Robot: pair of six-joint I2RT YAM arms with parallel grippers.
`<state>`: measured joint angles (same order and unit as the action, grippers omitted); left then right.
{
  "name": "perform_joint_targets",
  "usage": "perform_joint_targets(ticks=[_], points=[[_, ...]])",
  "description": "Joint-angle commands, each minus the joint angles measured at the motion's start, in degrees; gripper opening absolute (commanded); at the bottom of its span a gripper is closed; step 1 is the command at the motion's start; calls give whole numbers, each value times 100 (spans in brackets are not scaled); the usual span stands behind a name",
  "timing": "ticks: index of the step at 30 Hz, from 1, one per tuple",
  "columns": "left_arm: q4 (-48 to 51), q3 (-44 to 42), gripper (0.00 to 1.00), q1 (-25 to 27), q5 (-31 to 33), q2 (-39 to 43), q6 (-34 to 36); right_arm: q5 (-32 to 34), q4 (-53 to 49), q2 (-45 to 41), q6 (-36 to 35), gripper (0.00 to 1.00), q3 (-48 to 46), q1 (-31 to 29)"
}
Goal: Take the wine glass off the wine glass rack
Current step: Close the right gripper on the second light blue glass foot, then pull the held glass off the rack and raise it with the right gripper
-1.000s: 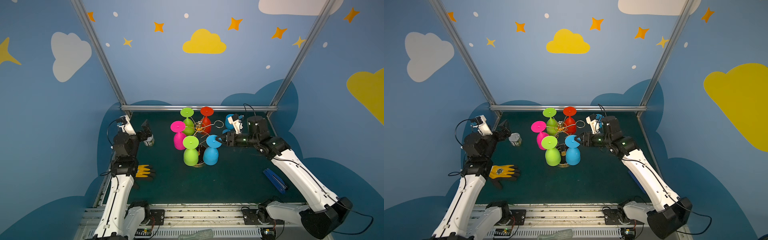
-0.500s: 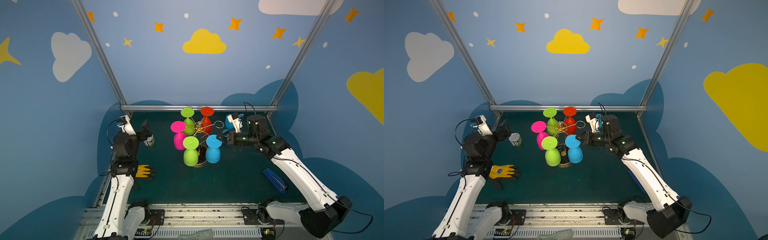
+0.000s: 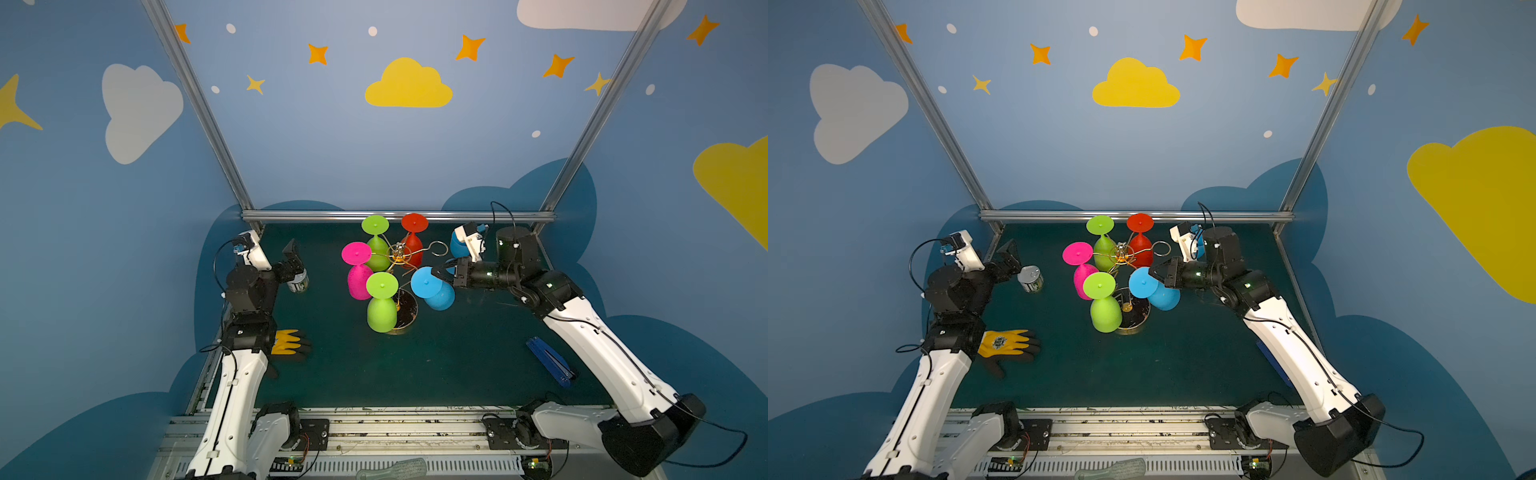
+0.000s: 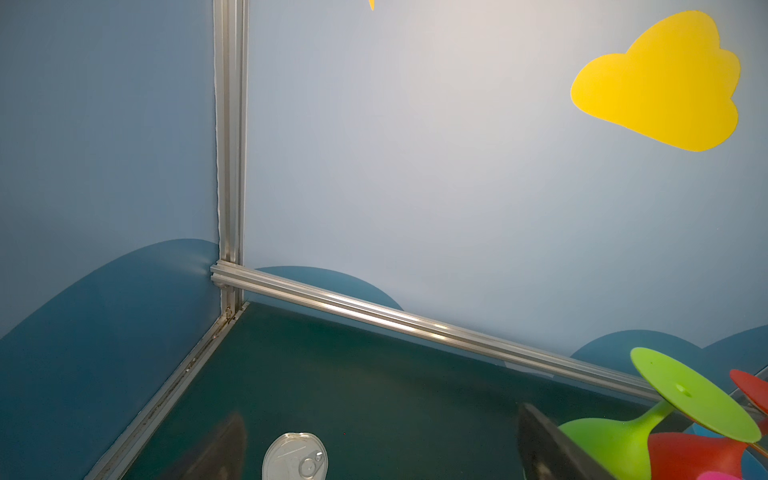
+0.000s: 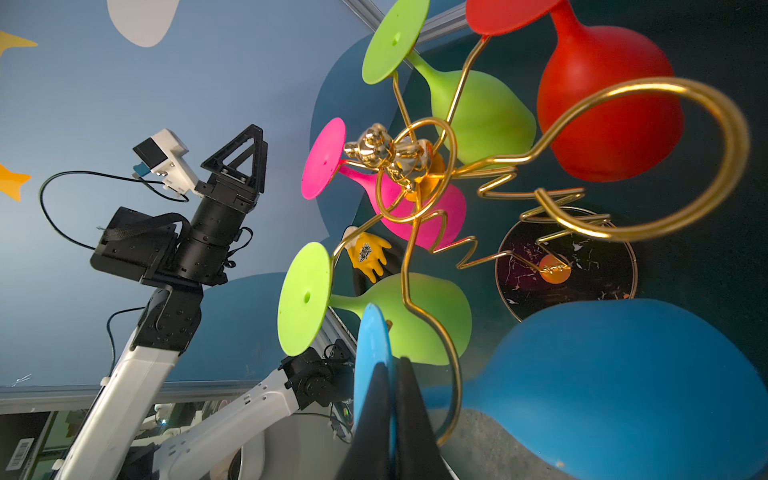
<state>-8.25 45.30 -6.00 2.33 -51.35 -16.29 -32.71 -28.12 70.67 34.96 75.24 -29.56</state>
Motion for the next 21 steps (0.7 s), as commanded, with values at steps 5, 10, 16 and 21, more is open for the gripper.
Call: perform_joint_targets(ticks=[5, 10, 16, 21], points=[[-167, -22, 99, -15, -22, 95, -14, -51, 607, -225, 547, 0, 20, -1], [-176, -37, 99, -18, -24, 90, -39, 119, 833, -231, 711, 0, 27, 4], [-176, -36, 99, -1, -3, 113, -26, 125, 1019, -105, 819, 0, 50, -13], [-185, -34, 99, 11, -13, 117, -25, 205, 1131, -30, 829, 0, 74, -21]])
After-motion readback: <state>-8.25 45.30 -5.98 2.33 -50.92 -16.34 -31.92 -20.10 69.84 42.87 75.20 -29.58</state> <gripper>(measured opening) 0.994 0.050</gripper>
